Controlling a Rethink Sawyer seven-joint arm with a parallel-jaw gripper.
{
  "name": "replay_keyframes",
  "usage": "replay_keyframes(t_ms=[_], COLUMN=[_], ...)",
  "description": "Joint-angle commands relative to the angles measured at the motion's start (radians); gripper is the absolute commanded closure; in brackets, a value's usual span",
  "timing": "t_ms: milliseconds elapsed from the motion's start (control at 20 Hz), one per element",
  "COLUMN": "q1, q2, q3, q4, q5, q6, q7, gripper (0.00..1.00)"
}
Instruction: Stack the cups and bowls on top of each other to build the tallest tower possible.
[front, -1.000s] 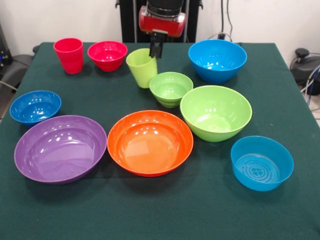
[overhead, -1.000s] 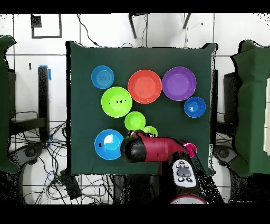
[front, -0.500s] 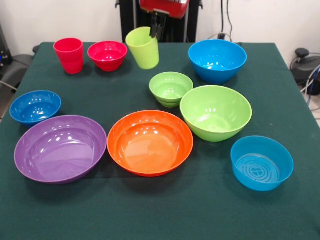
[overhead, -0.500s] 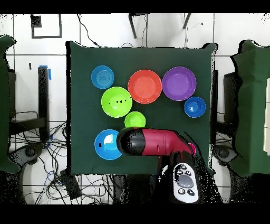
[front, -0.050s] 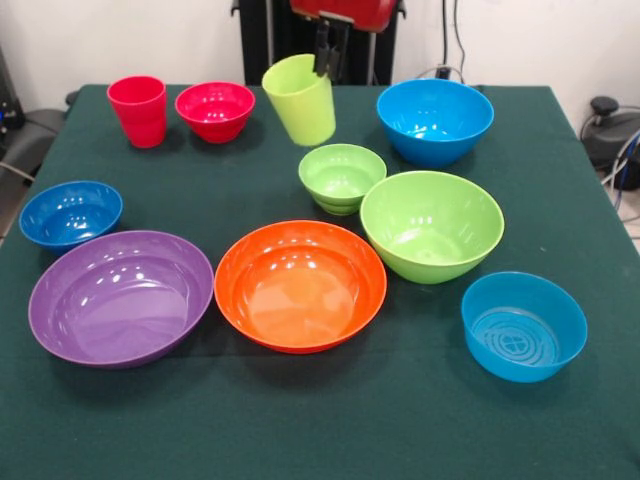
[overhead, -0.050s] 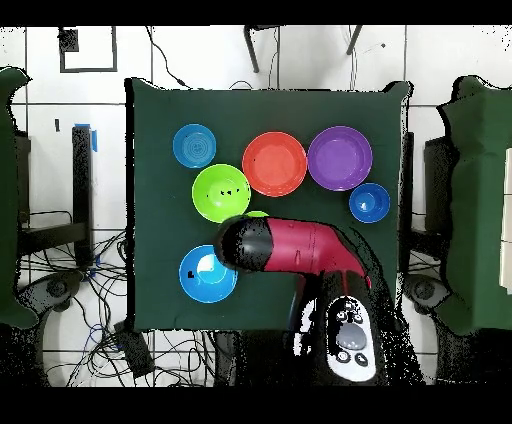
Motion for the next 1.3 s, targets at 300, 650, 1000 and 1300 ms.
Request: replay_keyframes(t_ms=[300,650,1000,1300], q1=[0.097,0.18,0.212,0.25], q2=[0.153,0.19,0.302,0.41], q3=[0.096,0.025,0.024,-0.011], q4=[-0.292,-0.473,-0.581,-0.723], q5=[0.11,0.136,0.166,0.166], q6=[0.106,0.297,0.242,0.24], q7=[0.137,0.193,0.212,0.239], gripper=[1.0,1.0,1.0,1.0])
